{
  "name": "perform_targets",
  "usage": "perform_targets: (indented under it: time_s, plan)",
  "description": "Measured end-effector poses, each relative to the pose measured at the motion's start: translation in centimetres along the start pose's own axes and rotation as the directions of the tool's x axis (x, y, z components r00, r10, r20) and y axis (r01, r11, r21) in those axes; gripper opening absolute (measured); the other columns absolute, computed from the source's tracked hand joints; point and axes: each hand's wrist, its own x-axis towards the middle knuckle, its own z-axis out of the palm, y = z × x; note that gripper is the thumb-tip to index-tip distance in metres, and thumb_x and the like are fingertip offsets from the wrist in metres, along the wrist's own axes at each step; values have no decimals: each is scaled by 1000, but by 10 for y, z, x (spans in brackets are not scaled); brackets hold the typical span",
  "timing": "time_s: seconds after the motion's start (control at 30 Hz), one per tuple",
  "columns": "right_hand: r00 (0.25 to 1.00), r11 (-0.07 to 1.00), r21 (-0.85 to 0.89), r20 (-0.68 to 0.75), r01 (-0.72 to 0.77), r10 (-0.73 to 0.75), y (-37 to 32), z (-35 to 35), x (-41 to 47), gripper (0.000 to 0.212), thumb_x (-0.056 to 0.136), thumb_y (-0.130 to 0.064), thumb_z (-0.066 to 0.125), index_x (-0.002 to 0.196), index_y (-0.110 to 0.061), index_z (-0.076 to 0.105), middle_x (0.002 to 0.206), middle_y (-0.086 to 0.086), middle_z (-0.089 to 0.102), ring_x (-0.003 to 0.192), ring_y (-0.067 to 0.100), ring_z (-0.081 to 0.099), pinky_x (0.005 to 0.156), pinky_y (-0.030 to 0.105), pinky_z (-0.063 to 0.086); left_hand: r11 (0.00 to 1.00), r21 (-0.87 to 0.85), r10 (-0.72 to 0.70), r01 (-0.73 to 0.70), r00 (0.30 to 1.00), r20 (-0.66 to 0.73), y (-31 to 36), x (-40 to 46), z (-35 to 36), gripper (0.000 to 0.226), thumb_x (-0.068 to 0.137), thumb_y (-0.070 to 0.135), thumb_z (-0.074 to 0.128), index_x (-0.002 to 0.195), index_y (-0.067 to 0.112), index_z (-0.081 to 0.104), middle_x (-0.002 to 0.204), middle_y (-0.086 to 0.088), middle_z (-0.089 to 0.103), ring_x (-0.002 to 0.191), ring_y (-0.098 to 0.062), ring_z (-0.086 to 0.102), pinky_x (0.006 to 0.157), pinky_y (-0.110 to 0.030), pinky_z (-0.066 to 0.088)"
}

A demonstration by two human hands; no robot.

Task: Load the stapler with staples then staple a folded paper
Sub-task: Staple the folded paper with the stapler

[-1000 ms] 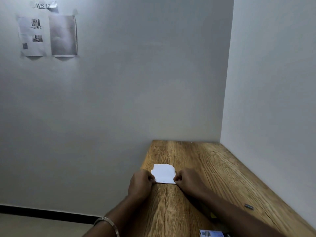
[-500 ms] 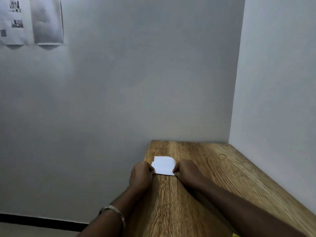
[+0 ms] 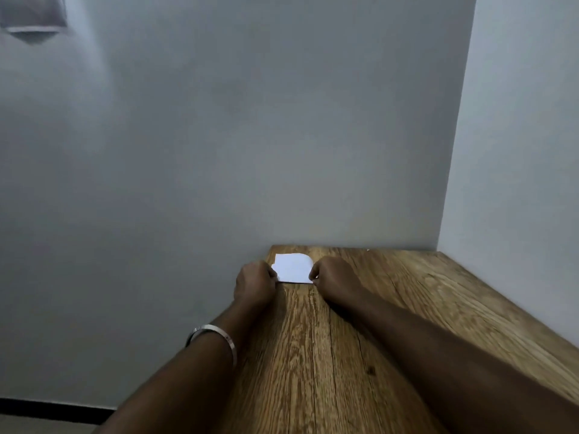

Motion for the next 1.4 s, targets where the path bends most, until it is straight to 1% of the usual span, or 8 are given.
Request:
perform_targets:
  time_s: [0.27,0.4,0.57,0.7,0.83,0.93,1.2,1.4]
  plan:
    - [998,999,-42,-62,11,-14,7,16,19,20,88,-10,65,103,-15,77,110,7,73,104,26,66,86,35,54,1000,-10,-22,22,1000,-11,-8,22,13,19,89,17,66,105,13,76,112,-11,73,105,-29,66,91,-38,55]
    - [998,999,-47,-63,13,-16,3,10,8,35,90,-8,58,123,-14,67,123,11,68,114,30,61,92,36,50,1000,10,-21,21,999,-29,-7,14,9,28,90,24,66,116,15,70,121,-9,69,112,-29,62,93,-38,52]
    - [1000,999,-31,-2,16,-16,-5,1,-20,32,92,-6,52,123,-10,60,116,11,65,99,25,61,80,37,54,999,35,-1,2,1000,-14,0,-11,-2,37,91,26,65,124,12,60,124,-11,64,113,-28,58,84,-35,48]
    - [998,999,6,46,-38,38,-13,-12,-53,19,96,-18,56,109,-12,68,106,5,69,89,17,64,78,35,57,998,55,36,-38,998,46,8,-48,-18,45,92,35,63,132,14,56,129,-10,59,118,-27,55,94,-37,47]
    - [990,997,2,116,-81,80,-23,-32,-93,12,95,-23,61,94,-16,70,96,1,69,84,14,65,80,38,59,993,38,104,-108,989,106,18,-91,-36,33,94,30,62,122,16,67,121,-5,67,106,-19,63,89,-30,52]
    - [990,997,-7,120,-76,76,-33,-49,-130,12,95,-26,61,99,-19,69,99,-2,68,87,11,64,82,35,58,993,25,107,-113,980,169,25,-126,-51,24,94,26,61,114,17,72,113,-1,72,97,-13,64,82,-27,53]
    - [990,998,5,126,-60,59,-61,-92,-227,13,95,-25,59,101,-22,70,99,-4,70,87,9,65,82,34,58,991,7,129,-133,976,177,39,-224,-93,24,96,23,57,112,16,73,111,1,72,94,-11,65,85,-26,54]
    - [989,1000,-20,146,-11,14,-78,-120,-284,21,96,-24,57,103,-13,73,107,4,71,96,17,66,88,37,56,987,14,156,-162,970,186,49,-281,-118,23,96,22,57,110,15,73,109,1,72,93,-11,63,80,-23,50]
